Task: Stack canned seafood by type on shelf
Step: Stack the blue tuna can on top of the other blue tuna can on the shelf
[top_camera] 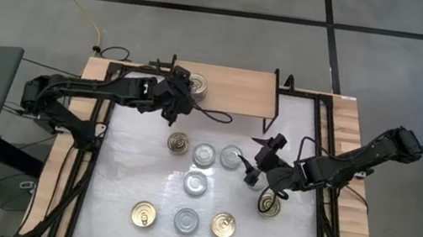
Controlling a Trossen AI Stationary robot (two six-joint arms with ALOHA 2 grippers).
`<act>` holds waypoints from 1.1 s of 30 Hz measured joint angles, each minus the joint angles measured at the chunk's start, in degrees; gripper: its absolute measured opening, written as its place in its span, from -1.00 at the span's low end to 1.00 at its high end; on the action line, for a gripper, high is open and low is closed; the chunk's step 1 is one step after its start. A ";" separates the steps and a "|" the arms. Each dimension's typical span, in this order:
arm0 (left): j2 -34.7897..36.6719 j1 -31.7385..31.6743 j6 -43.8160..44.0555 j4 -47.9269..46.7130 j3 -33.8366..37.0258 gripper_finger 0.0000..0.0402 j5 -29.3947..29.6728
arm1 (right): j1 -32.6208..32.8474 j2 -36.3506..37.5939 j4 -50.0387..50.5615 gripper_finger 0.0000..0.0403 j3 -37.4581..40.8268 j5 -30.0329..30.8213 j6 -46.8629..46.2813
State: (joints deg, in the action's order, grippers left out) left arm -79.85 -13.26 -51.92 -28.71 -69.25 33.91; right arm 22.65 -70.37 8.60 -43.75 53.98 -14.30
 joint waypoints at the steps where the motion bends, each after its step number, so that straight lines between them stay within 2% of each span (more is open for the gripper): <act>1: 0.00 -0.12 -0.06 0.16 0.00 0.36 -0.02 | 0.00 0.00 -0.28 0.79 0.00 0.00 0.30; 9: 0.00 -1.31 -1.82 2.45 -0.02 0.36 0.82 | 0.02 0.00 -1.16 0.79 0.00 -0.03 1.26; 15: 0.00 1.61 1.20 -0.67 -0.02 0.36 -0.01 | 0.09 -0.01 0.04 0.79 0.00 -0.22 1.26; 21: 0.18 7.57 13.10 -7.53 -0.13 0.36 -0.40 | 0.04 -0.02 3.36 0.79 0.00 -0.33 1.54; 24: 0.22 11.66 20.44 -9.94 -0.24 0.36 -1.28 | -0.32 -0.02 3.30 0.79 0.00 -0.37 5.05; 29: -0.05 17.09 33.54 -15.40 0.02 0.36 -6.83 | -1.95 1.14 2.48 0.79 0.00 -0.37 10.97; 30: -0.07 17.67 34.64 -15.13 0.02 0.36 -5.68 | -2.42 1.67 2.40 0.79 0.00 -0.35 11.82; 33: 0.00 17.61 27.64 -7.49 0.59 0.36 10.00 | -4.23 3.31 0.28 0.79 0.00 -0.33 16.66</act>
State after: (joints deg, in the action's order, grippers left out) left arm -79.85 4.35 -24.28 -36.20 -68.66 43.91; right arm 18.42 -67.05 8.88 -43.75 53.65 2.36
